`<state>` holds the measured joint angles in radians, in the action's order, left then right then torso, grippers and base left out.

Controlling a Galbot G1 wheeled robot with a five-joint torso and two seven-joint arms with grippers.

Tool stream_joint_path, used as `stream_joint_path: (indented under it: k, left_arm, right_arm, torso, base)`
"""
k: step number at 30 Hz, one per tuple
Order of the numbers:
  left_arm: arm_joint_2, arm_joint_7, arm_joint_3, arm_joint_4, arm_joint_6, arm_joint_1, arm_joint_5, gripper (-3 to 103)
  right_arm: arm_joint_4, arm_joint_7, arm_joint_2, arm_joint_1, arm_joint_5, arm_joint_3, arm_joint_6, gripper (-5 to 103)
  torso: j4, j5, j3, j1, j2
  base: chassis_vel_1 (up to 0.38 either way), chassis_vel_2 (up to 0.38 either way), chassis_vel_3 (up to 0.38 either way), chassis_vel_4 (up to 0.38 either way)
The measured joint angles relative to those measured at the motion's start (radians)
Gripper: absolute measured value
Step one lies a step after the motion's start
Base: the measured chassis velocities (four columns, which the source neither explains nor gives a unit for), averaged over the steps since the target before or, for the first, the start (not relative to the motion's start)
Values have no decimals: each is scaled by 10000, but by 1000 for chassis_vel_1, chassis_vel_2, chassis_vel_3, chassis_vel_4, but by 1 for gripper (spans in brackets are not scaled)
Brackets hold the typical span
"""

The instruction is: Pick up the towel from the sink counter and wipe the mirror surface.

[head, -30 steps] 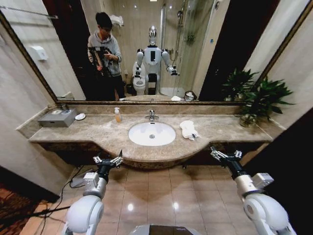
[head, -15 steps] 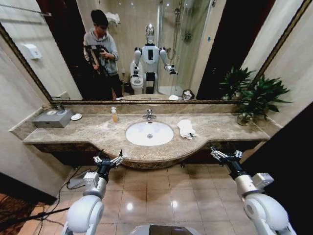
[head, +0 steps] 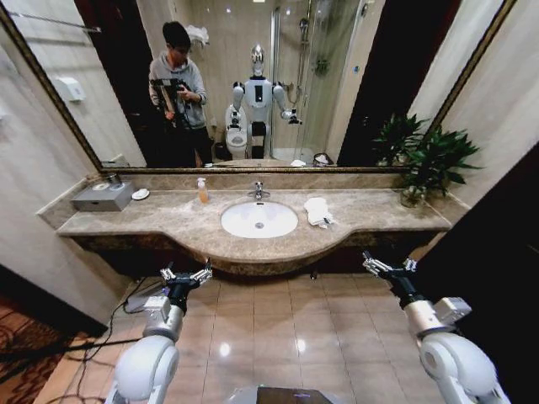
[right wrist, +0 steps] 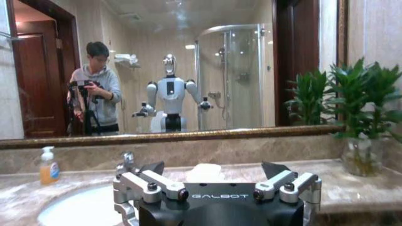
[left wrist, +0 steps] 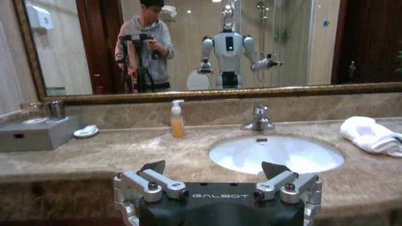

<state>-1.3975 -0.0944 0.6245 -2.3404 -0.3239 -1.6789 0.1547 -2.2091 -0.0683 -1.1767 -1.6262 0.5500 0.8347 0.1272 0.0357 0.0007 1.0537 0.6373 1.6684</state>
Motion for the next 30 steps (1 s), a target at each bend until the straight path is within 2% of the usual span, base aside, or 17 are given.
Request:
stream_joint_path:
  k: [2,3,5,6,12,13,18,23,30]
  left_arm:
    - [0,0,0,1,0,1,0,100]
    - [0,0,0,0,0,0,0,100]
    - [0,0,0,0,0,-1,0,100]
    - [0,0,0,0,0,0,0,100]
    - [0,0,1,0,0,2,0,100]
    - [0,0,1,0,0,2,0,100]
    - [-1,1,-1,0,0,2,0,100]
    - [-2,2,0,0,0,2,0,100]
    - [-1,2,0,0,0,3,0,100]
  right_arm:
    - [-1,0,0,2,0,1,0,100]
    - [0,0,0,1,0,0,0,100]
    - [0,0,0,0,0,0,0,100]
    - [-1,0,0,-1,0,0,0,100]
    - [-1,0,0,1,0,-1,0,100]
    - [-1,0,0,1,0,-1,0,100]
    - [0,0,0,1,0,1,0,100]
    - [0,0,0,4,0,2,0,100]
    - [0,0,0,3,0,1,0,100]
  torso:
    - [2,-24,-1,-1,0]
    - [5,0,-1,-1,1]
    - [3,1,-3,-5,2]
    - [0,-13,-3,-6,3]
    - [3,-6,-1,-1,2]
    - [3,-14,-2,-1,3]
    - [0,-2,-1,0,2]
    - [7,-6,0,3,0]
    - [3,-10,1,5,-2]
  base:
    - [255,-268,-263,274]
    - [280,-262,-265,252]
    - [280,-259,-259,252]
    - [243,-256,-225,238]
    - [148,-241,-170,248]
    - [71,-233,-37,240]
    - [-6,-193,10,188]
    - [-2,-45,13,10]
    - [0,0,0,0]
